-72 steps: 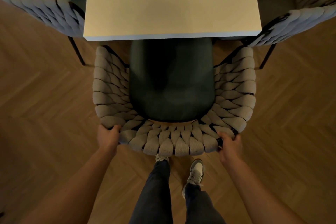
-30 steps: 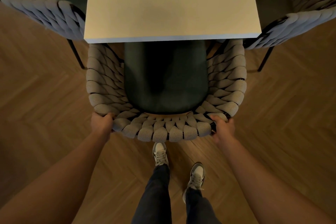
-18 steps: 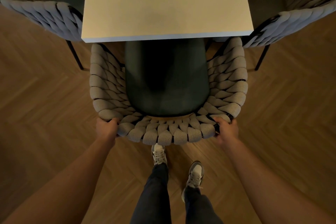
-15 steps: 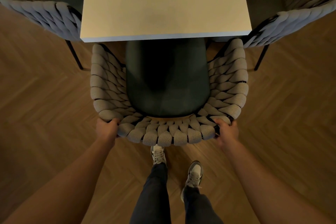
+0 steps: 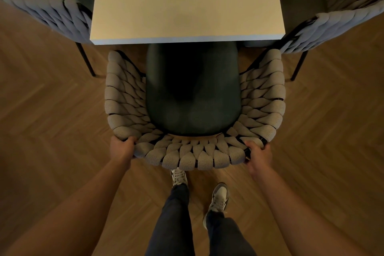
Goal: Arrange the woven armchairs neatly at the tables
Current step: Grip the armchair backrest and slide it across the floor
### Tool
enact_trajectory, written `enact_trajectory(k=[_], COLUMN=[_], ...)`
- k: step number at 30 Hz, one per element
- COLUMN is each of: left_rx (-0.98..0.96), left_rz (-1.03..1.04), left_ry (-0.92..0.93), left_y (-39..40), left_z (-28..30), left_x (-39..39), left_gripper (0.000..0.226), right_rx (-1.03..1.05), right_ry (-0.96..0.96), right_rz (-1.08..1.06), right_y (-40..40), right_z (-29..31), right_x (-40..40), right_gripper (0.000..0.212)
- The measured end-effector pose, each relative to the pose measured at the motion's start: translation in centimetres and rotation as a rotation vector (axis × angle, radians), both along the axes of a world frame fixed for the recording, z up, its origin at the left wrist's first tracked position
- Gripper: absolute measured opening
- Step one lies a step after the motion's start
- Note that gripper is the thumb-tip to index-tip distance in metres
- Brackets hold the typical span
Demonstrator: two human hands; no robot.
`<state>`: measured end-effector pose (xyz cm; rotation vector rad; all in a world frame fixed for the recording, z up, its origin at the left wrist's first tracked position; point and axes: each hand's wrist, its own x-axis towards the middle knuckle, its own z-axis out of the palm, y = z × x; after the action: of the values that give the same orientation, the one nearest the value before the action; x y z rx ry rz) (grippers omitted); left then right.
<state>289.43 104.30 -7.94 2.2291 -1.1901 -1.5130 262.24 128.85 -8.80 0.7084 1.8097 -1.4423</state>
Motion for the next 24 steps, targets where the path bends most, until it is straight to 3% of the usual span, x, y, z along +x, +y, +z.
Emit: enact_trajectory(k=[24], left_rx=[0.012], left_rz=[0.06], left_ry=[0.032], left_y=[0.9], left_z=[-0.49], left_x=[-0.05], left_gripper=[0.048], right_rx=[-0.036], right_ry=[-0.006], right_rz=[0.028], right_y=[0.71], right_z=[0.48], right_x=[-0.27], right_gripper=[0.034])
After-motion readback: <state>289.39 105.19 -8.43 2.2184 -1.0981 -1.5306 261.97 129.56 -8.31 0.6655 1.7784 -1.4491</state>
